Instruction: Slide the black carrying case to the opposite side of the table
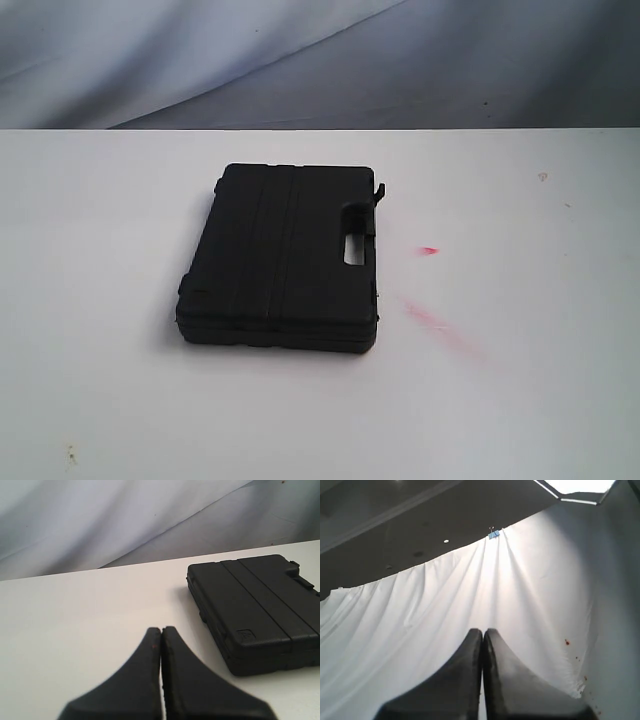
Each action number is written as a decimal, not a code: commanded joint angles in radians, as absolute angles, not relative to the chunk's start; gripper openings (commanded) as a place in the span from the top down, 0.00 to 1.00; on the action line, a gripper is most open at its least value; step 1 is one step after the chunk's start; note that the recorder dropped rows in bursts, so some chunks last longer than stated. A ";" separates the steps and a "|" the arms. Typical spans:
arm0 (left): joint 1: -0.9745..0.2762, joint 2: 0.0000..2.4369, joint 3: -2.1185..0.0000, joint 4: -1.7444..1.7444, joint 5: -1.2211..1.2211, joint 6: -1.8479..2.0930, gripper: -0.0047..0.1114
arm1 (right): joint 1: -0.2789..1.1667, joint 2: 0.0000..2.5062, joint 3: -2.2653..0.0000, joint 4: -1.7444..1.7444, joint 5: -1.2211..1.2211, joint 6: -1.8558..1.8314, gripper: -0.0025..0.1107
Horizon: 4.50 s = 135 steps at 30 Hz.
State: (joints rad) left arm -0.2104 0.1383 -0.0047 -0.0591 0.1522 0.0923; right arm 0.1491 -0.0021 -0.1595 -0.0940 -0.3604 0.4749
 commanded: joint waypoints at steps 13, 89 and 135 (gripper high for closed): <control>-0.208 0.132 0.000 -0.058 0.139 0.087 0.96 | 0.151 0.552 -0.576 -0.217 -0.152 0.513 0.98; -0.208 0.132 0.000 -0.058 0.139 0.087 0.96 | 0.651 1.997 -1.561 0.050 0.800 0.423 0.90; -0.208 0.132 0.000 -0.058 0.139 0.087 0.96 | 0.677 2.207 -1.741 -0.197 0.917 0.637 0.59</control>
